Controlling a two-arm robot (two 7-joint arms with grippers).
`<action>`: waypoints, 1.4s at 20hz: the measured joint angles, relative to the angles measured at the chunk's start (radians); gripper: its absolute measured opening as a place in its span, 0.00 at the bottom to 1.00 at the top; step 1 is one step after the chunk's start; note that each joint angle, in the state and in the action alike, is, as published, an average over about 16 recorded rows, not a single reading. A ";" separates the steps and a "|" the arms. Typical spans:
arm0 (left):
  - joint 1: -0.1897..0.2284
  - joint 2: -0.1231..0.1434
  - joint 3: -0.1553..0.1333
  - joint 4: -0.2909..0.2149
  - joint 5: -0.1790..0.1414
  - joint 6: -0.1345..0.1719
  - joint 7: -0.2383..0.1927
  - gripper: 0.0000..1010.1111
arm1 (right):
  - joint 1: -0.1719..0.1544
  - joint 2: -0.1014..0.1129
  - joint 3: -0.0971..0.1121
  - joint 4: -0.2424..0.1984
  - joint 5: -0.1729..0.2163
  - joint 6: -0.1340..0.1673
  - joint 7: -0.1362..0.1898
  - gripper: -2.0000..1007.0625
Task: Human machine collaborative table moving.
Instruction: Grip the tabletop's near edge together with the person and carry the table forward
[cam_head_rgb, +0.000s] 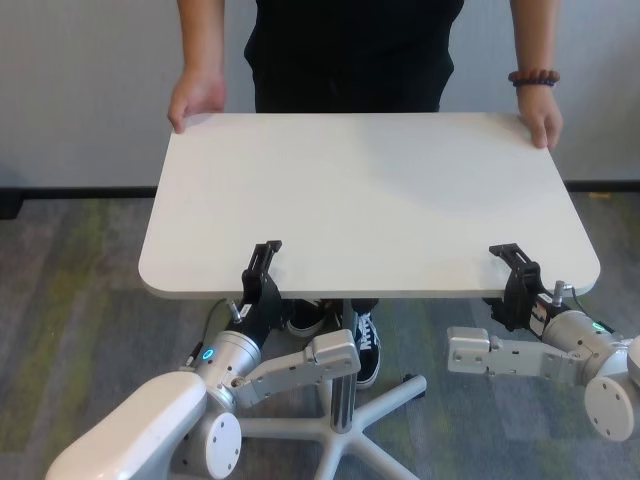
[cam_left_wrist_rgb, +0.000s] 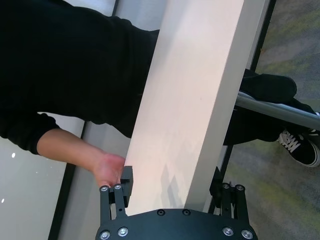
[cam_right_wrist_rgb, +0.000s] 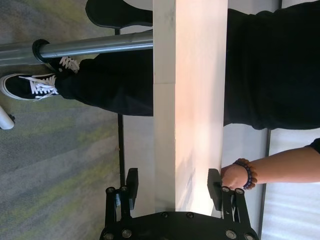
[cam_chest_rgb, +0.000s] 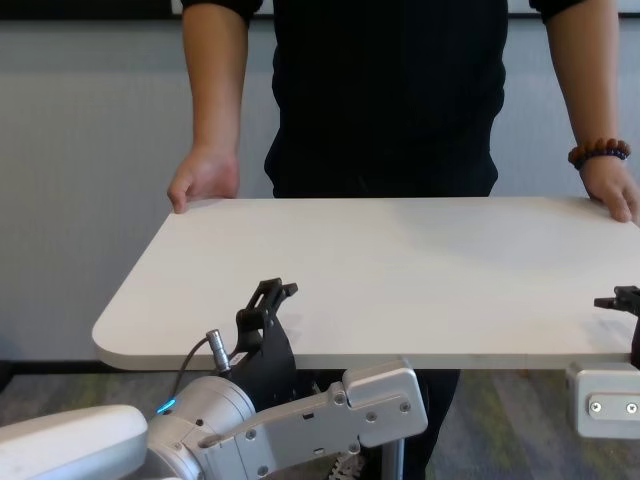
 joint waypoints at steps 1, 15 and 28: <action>0.000 0.000 0.000 0.000 0.000 0.000 0.000 0.91 | 0.000 0.000 0.000 0.000 0.000 0.000 0.000 0.82; 0.001 0.002 -0.002 -0.004 -0.007 -0.002 -0.022 0.99 | 0.000 0.001 0.000 -0.002 0.000 0.000 -0.001 1.00; 0.093 0.071 -0.019 -0.225 -0.035 0.038 -0.159 0.99 | -0.059 0.036 0.017 -0.124 0.013 0.039 0.057 1.00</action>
